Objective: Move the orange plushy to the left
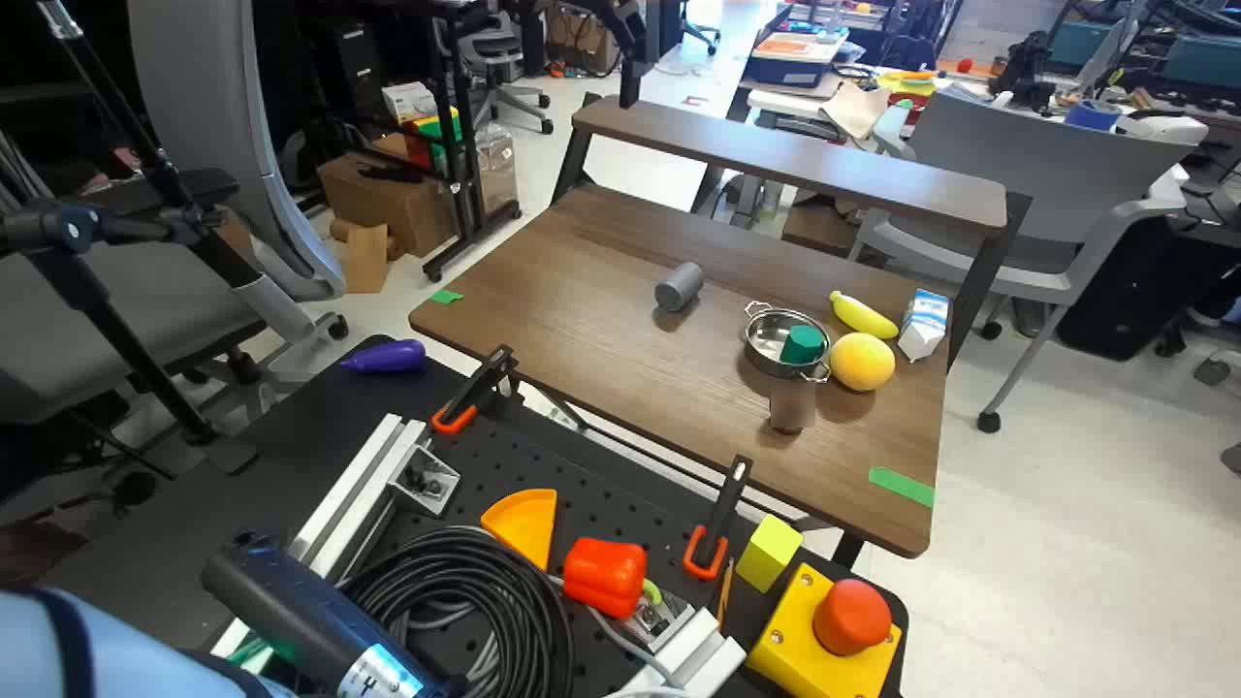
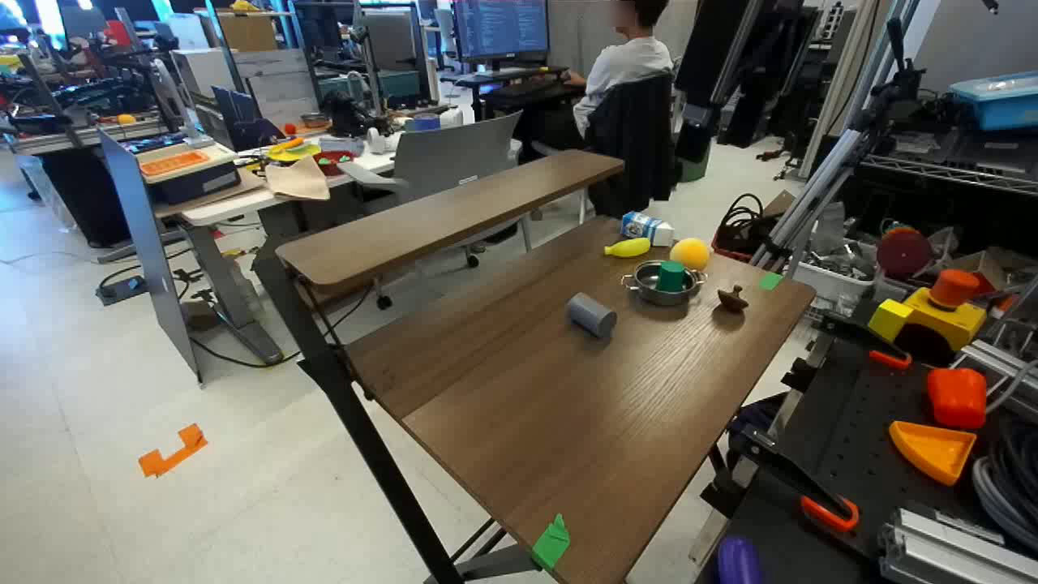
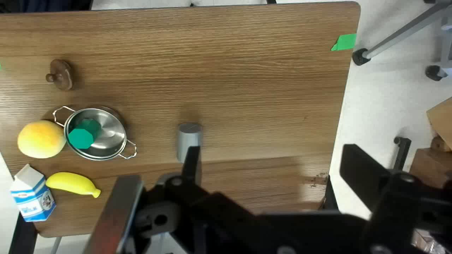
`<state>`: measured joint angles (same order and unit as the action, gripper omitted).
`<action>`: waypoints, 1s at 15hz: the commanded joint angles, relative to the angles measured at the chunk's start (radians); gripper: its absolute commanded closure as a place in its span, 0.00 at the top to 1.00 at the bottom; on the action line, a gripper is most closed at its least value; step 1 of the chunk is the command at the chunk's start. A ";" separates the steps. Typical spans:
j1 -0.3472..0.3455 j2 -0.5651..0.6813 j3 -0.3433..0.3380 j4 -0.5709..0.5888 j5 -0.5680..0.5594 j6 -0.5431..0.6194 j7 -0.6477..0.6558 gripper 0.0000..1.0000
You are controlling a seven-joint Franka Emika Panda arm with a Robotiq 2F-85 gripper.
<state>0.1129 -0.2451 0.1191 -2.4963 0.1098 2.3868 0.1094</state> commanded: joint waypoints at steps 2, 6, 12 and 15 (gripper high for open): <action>0.001 0.000 -0.001 0.002 0.000 -0.002 0.000 1.00; 0.001 0.000 -0.001 0.002 0.000 -0.002 0.000 1.00; -0.002 0.008 -0.008 0.003 0.016 0.027 0.005 1.00; -0.003 0.029 -0.031 0.019 0.066 0.031 -0.010 1.00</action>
<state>0.1101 -0.2428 0.1087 -2.4949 0.1242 2.3895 0.1114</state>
